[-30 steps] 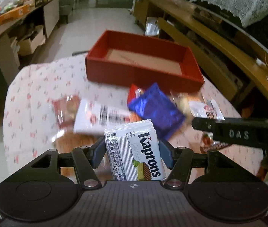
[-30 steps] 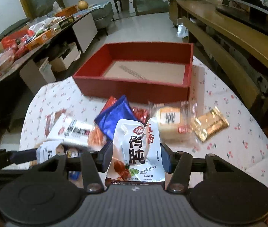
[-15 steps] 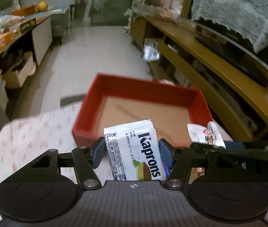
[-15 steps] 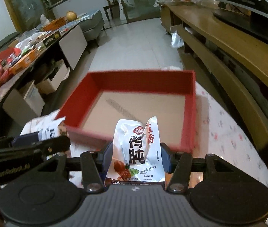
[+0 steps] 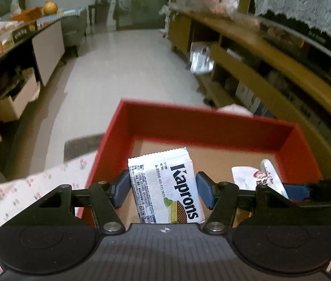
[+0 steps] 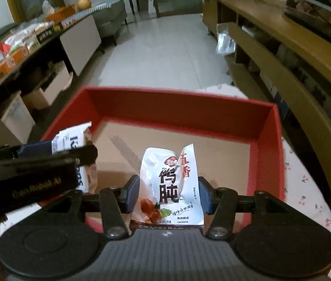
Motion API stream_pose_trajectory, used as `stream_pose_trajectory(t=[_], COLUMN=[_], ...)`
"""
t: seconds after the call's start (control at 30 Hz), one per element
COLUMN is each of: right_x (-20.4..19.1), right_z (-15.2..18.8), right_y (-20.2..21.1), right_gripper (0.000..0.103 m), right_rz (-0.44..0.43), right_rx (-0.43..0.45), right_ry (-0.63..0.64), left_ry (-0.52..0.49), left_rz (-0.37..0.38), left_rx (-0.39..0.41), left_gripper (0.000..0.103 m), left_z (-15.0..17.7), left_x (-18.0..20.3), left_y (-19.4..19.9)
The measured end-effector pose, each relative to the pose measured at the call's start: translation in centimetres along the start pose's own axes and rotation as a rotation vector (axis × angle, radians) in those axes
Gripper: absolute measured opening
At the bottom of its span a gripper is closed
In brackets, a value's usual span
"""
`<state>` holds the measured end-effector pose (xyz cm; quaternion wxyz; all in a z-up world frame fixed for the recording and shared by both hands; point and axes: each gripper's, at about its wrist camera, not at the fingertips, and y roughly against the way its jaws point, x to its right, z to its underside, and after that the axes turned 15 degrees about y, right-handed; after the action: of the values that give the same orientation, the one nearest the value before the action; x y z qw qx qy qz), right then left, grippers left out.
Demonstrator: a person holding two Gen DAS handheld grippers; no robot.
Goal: Organize snacks
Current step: 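Carry both packs over the red tray box with both tools, then lower both packs into the red tray and open both tools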
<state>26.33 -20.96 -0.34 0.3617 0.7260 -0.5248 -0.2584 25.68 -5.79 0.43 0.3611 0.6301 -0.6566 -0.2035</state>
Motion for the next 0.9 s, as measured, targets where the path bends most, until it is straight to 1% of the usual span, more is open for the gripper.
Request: stream_pose_trajectory(t=[0.13,0.2,0.23,0.4,0.47,0.53,0.7,0.77,0.9], right_x=[-0.5,-0.6,-0.7,-1.0,-1.0,-1.0,-1.1,-1.0,-0.9], right_z=[0.6,0.9,1.2,1.7,2.1,2.4,2.7,2.6,2.4], right_y=[-0.2,-0.2,-0.1,0.4,0.6,0.9,1.4,1.4,1.9], right_gripper=[0.064,0.064,0.064,0.064,0.064,0.064,0.065,0.067,0.068], right_rz=[0.01,0.01,0.008,0.004,0.002,-0.001,-0.004,-0.002,0.025], right_rx=[-0.019,-0.031,-0.038,-0.054,-0.063,-0.071,-0.096,-0.105,-0.091], right_ry=[0.034,0.034,0.036,0.032,0.02,0.016,0.014,0.005,0.013], left_ry=[-0.016,-0.016,-0.017,-0.049,-0.049,-0.032,-0.021,-0.016,0.001], left_rz=[-0.038,-0.042,-0.038,-0.066,-0.06,-0.042,-0.042,-0.044,-0.038], left_rx=[-0.029,-0.039,-0.049,-0.087,-0.099,-0.118,-0.134,-0.138,-0.136], left_gripper=[0.067,0.067,0.065,0.065,0.062,0.061,0.061,0.062,0.069], left_z=[1.0,1.5,1.7,3.2,3.4,3.4,3.9,3.8,3.7], left_x=[-0.9,-1.2,-1.2,-0.3,-0.1,-0.1,-0.2,-0.2,-0.3], left_y=[-0.1,0.2,0.5,1.2,1.3,1.6,2.0,2.0,2.3])
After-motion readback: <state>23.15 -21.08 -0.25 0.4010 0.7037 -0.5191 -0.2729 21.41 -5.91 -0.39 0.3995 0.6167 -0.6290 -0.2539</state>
